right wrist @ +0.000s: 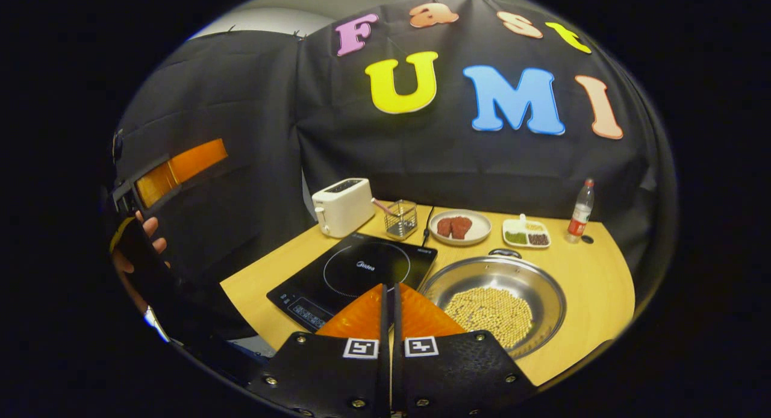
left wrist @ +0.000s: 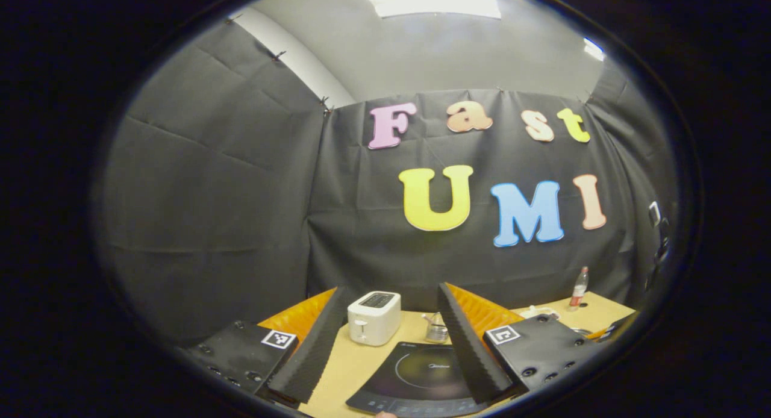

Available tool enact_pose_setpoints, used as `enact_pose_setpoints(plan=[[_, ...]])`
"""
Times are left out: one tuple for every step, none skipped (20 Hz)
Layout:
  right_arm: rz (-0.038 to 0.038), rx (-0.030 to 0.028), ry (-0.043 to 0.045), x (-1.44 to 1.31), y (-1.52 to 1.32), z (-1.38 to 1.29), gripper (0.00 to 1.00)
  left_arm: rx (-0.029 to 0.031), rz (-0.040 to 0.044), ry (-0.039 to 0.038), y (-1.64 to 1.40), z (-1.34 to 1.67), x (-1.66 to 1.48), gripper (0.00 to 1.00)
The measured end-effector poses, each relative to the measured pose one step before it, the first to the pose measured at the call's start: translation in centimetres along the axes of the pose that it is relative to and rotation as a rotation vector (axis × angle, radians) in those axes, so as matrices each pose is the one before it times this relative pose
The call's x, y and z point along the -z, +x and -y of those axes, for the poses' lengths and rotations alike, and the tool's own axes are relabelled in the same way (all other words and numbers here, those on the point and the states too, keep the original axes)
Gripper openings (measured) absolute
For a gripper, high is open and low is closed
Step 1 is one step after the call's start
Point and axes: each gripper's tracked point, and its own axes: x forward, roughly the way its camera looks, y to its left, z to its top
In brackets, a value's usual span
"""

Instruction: First push the handle of the pot to place it horizontally, then grasp the pot with both hands and set it on the induction cooktop.

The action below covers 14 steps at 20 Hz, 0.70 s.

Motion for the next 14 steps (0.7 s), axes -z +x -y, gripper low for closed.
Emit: enact_pose_setpoints(plan=[[-0.04392,-0.00487,-0.01888,1.127,0.518,0.111,0.02,-0.00931,0.00243,-0.00372,-0.077,-0.594,-0.094,1.00],[-0.03547,-0.00816,-0.02071,1.175,0.397,-0.115,0.02,-0.00991,-0.00576,-0.00598,-0.096,-0.385,0.300,1.00],[-0.04982,-0.01209,-0.02310,1.215,0.453,-0.142,0.00,-0.01151,-0.01233,-0.00629,0.065,-0.310,0.426,0.99],[-0.03631,-0.01294,-0.01103,1.226,0.515,-0.028,0.02,-0.00909,-0.01162,-0.00500,0.056,-0.087,0.486,1.00],[-0.04002,-0.01595,0.00110,1.093,0.548,-0.057,0.02,-0.00954,-0.00545,-0.00325,-0.054,-0.047,0.174,0.98],[-0.04697,-0.01220,-0.00181,1.331,0.403,0.008,0.02,-0.00859,-0.00220,-0.00262,0.230,-0.053,0.069,0.98],[-0.03220,-0.00094,-0.00641,0.954,0.439,0.373,0.02,-0.00682,0.00014,-0.00183,0.004,0.116,-0.029,0.99],[-0.03199,-0.00169,-0.00446,0.938,0.323,0.389,0.02,-0.00379,-0.00211,-0.00062,-0.132,0.267,0.147,0.99],[-0.02609,-0.00623,-0.00075,0.722,0.264,0.294,0.02,-0.00136,-0.00251,0.00191,-0.043,0.283,0.028,0.99],[-0.02313,0.00692,-0.00146,0.796,0.519,0.524,0.02,0.00017,-0.00092,0.00104,0.058,0.363,0.161,0.99],[-0.03036,0.00905,0.00257,0.683,0.326,0.691,0.02,0.00345,-0.00480,0.00094,-0.102,0.439,0.045,0.99],[-0.02244,0.00542,0.01437,0.705,0.322,0.587,0.02,0.00339,-0.00240,0.00041,0.144,0.441,0.218,1.00],[-0.01441,0.00411,0.01984,0.238,-0.005,0.642,0.02,0.00332,-0.00236,-0.00023,0.102,0.440,0.153,1.00],[-0.01031,0.00730,0.01708,0.380,-0.046,0.595,0.02,0.00561,-0.00151,0.00001,0.148,0.599,-0.008,1.00]])
